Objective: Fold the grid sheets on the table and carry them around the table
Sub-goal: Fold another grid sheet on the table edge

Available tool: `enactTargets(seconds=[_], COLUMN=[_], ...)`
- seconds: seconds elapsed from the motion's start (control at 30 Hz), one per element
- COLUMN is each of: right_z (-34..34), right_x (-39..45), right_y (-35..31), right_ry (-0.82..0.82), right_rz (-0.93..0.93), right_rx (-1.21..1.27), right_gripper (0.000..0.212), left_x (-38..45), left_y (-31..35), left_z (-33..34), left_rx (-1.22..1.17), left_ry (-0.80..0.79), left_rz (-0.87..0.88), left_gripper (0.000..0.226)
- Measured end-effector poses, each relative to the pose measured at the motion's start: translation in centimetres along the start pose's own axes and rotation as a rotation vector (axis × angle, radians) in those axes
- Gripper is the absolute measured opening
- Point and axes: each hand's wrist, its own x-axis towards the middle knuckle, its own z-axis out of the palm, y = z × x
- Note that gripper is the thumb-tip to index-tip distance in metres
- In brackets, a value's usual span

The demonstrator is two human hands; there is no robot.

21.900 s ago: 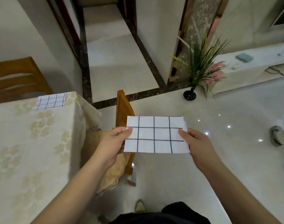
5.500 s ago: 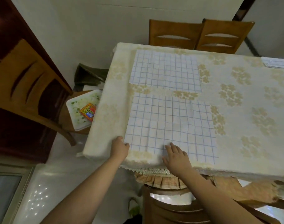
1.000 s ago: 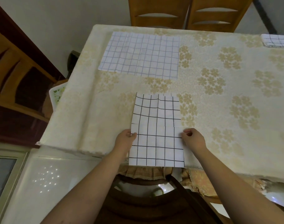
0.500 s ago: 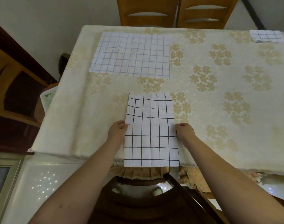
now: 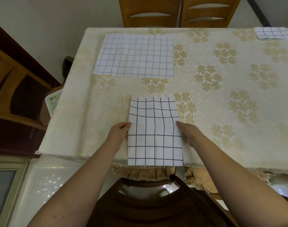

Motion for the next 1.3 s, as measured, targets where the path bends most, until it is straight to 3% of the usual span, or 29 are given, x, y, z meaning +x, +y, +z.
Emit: enactTargets(seconds=[0.27,0.4,0.7,0.97,1.17,1.3], right_z=[-1.4,-2.6,-4.8,-4.3,-2.8,-2.1], right_x=[-2.2,-3.8,-7.9,-6.6,-3.9,-3.4], right_y=[-3.0,-6.1,-9.1,-2.0,6.5,8.5], right_ry=[-0.003,0.001,-0.056,-0.041,-0.018,-0.064], right_rz=[-0.148,-0.2,-0.453,-0.415,-0.217,-0.153], right_rx=[0.097,0.101,0.225,0.252,0.222,0.238], right_gripper=[0.055,0.023,0.014,0.023,0.022,0.026], left_x=[-1.7,-2.6,-4.9,-5.7,-4.7,-3.8], left_y=[4.8,8.7,13.8,7.7,-1.1,-4.8], left_z=[-0.8,-0.7,0.6,1.0,1.0,0.9], left_rx=[0.05,0.037,-0.184,-0.326,-0.127,-0.028], left_ry=[0.014,-0.005,-0.007,-0.03,0.023,0.026], left_rz=[0.101,0.131,0.341,0.265,0.069,-0.047], left_gripper=[0.015,0.011,0.018,0.017,0.016,0.018])
